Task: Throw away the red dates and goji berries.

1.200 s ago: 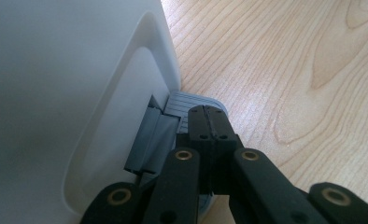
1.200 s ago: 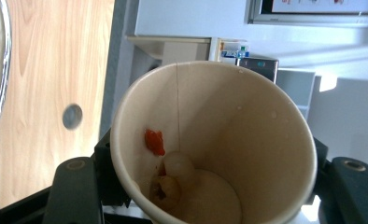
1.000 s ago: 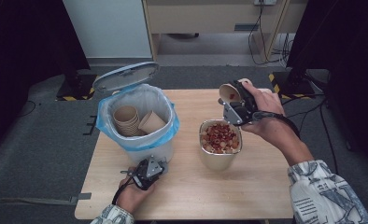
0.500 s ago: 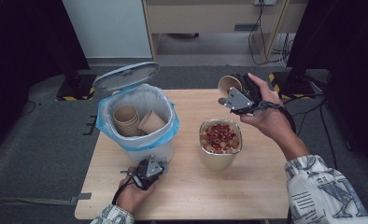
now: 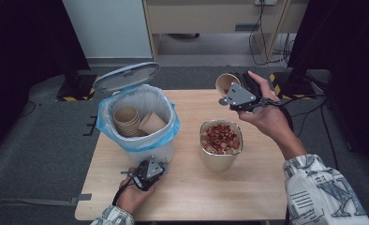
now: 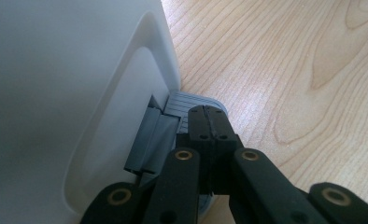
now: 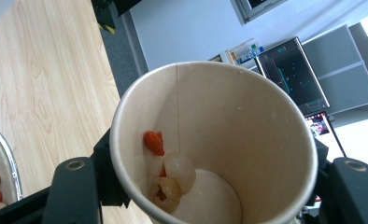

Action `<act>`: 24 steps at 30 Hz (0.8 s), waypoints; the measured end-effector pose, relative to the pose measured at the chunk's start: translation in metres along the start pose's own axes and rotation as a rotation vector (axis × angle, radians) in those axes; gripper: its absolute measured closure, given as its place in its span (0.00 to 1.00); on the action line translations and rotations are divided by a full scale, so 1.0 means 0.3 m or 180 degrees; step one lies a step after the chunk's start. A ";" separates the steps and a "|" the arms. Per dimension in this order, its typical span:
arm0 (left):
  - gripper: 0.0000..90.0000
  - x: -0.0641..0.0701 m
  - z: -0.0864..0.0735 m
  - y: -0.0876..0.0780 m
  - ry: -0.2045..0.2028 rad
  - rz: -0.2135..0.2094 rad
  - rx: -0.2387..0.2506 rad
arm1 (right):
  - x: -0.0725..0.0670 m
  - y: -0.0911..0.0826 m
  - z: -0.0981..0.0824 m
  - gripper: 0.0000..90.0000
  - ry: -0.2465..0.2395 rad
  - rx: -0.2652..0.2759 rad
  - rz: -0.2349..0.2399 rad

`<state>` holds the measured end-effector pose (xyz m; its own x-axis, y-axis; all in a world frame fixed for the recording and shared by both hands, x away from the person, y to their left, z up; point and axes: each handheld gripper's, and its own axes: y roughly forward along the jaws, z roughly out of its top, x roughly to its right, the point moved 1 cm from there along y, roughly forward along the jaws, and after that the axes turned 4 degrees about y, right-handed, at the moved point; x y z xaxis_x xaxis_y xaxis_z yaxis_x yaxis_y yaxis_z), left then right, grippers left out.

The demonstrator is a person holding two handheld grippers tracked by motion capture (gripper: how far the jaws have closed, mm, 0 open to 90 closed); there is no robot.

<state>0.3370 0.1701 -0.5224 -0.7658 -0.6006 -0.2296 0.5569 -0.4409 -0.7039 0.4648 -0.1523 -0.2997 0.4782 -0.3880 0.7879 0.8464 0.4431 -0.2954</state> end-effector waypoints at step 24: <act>1.00 0.000 0.000 0.000 0.0001 -0.0003 0.0000 | 0.021 0.010 0.031 0.37 0.0693 0.0336 0.0219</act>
<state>0.3371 0.1702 -0.5224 -0.7665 -0.6000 -0.2290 0.5561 -0.4416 -0.7041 0.4683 -0.1458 -0.2905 0.5827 -0.5139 0.6295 0.7864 0.5520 -0.2773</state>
